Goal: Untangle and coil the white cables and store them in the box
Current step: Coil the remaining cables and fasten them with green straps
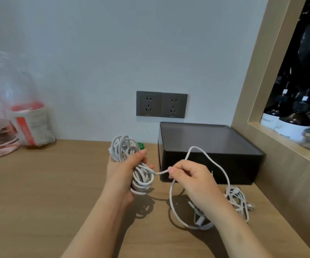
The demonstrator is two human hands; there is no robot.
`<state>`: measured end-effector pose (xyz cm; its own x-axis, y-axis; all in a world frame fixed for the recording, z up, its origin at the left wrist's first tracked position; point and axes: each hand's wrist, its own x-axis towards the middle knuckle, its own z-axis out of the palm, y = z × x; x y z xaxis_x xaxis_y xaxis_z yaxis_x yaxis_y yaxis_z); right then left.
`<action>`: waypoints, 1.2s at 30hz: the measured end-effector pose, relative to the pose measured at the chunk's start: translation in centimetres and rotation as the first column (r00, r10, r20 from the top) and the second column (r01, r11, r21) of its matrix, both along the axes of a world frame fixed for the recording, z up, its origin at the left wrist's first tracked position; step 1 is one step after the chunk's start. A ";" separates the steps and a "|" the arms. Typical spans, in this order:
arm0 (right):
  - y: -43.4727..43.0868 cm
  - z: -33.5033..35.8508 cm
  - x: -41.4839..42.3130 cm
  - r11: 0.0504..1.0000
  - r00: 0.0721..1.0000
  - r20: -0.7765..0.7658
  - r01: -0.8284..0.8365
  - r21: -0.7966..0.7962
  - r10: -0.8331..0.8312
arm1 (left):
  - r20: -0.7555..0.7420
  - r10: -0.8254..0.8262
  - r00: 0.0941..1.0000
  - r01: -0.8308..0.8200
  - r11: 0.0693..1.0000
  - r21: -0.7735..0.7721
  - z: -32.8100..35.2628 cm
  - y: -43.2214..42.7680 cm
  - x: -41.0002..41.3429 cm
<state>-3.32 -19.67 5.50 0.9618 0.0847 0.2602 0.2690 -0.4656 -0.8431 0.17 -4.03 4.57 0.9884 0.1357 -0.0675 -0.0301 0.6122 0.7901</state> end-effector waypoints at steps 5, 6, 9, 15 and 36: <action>-1.6 0.4 -0.4 0.980 0.931 -0.349 -0.159 -0.120 0.109 | -0.115 -0.052 0.992 0.014 0.949 -0.316 0.2 1.9 1.0; -2.0 0.5 -0.4 0.981 0.933 -0.351 -0.139 -0.137 0.083 | -0.111 -0.062 0.992 0.014 0.923 -0.384 0.3 2.4 1.2; -3.1 0.4 0.0 0.983 0.956 -0.294 -0.039 -0.178 -0.015 | -0.053 -0.139 0.989 0.094 0.856 -0.508 0.5 3.3 1.0; -4.1 0.0 0.7 0.941 0.933 -0.137 0.322 -0.101 -0.334 | 0.151 -0.328 0.933 0.360 0.824 -0.438 0.5 1.8 0.1; -2.2 1.7 -0.8 0.932 0.986 0.039 0.137 0.337 -0.159 | 0.182 -0.173 0.968 0.084 0.906 0.415 1.1 -1.3 -2.0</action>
<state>-4.07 -21.84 7.19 0.9369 -0.1591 0.3112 0.2780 -0.2007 -0.9394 -1.84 -5.35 5.70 0.9841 -0.0218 0.1761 -0.1649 0.2543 0.9530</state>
